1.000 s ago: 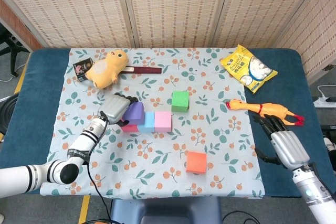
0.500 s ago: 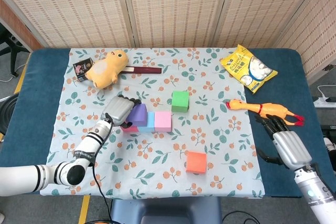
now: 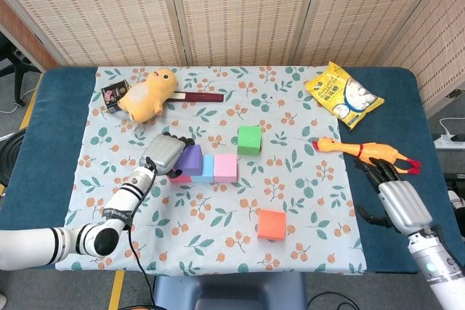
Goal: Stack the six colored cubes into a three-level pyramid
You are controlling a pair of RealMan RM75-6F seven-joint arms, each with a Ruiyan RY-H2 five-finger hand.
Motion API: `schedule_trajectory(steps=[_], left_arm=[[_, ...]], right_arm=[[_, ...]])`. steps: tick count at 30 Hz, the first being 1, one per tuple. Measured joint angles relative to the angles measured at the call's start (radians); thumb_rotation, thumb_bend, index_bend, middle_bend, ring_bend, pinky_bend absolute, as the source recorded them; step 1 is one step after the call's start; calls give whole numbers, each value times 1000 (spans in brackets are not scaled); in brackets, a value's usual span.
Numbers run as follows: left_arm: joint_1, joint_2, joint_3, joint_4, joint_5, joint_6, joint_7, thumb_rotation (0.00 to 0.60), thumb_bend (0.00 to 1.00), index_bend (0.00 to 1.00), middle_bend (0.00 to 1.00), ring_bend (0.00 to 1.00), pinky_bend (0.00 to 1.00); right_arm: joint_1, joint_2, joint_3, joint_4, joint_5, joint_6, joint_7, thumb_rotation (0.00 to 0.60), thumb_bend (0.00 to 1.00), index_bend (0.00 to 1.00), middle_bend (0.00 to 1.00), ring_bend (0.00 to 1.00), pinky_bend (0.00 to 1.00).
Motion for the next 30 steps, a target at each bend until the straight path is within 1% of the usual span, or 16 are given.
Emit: schedule_trajectory(steps=[14,16,21,25,28,30], left_arm=[[-8,-8,12,11,-3,2,-1,600,293,358,343,329,251],[-9,-9,16,12,-4,2,1,600,294,332,323,314,249],[-14,-7,19,6,-20,1,7,600,298,188,216,228,241],[-18,-7,23,2,-24,4,13,600,298,143,169,193,242],[-19,-8,26,0,-26,7,19,600,297,108,115,158,242],[-22,-6,29,-3,-33,10,26,600,298,101,100,152,243]], right_arm=[[-6,2,4,-4,2,-1,-2,600,264,0,153,0,0],[-7,4,4,-4,3,-2,-1,600,264,0,153,0,0],[-9,4,5,-3,1,0,3,600,264,0,153,0,0],[-10,5,5,-2,-2,1,8,600,264,0,153,0,0],[-11,5,6,-1,-3,2,14,600,264,0,153,0,0],[-14,7,6,0,-6,7,21,600,264,0,153,0,0]])
